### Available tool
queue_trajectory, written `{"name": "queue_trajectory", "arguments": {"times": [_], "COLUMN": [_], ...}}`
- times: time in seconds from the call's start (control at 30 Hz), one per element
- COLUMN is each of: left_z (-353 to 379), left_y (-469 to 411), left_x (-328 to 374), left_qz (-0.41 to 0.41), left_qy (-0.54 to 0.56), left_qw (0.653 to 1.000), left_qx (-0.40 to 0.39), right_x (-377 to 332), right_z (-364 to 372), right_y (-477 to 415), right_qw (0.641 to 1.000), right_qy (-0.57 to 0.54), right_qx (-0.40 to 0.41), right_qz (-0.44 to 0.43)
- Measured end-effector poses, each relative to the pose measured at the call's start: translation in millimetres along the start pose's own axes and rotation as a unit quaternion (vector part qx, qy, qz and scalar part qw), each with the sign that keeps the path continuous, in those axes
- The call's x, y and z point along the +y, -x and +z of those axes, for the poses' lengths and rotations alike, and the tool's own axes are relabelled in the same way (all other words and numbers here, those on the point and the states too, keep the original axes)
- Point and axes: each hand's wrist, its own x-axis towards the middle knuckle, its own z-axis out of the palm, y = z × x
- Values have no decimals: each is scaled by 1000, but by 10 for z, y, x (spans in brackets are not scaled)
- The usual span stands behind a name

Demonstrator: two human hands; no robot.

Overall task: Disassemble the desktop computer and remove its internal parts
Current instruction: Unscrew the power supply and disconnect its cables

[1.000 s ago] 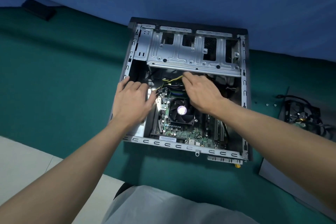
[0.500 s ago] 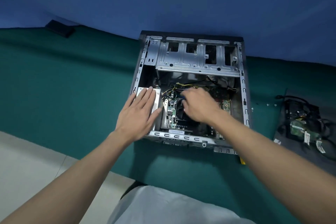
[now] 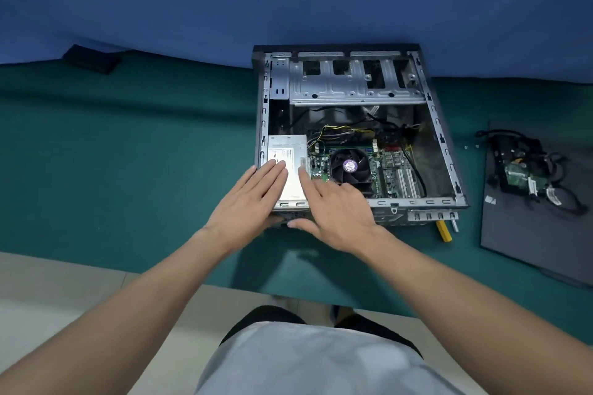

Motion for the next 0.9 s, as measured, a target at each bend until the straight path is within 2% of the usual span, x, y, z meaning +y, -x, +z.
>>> {"name": "queue_trajectory", "arguments": {"times": [0.2,0.43,0.57,0.73,0.9], "left_z": [94,153,144,87,180], "left_y": [-18,-11,-20,-48,-75], "left_x": [38,67,110,105,196], "left_qz": [-8,-2,-29,-44,-73], "left_qy": [-16,-34,-13,-6,-4], "left_qw": [999,994,993,996,990], "left_qx": [48,107,112,77,118], "right_x": [-96,-114,-170,-139,-156], "right_z": [37,61,84,135,174], "right_y": [6,34,13,-10,-34], "right_qw": [998,997,994,994,992], "right_qy": [39,47,48,49,29], "right_qx": [40,42,60,77,74], "right_qz": [35,35,78,66,99]}}
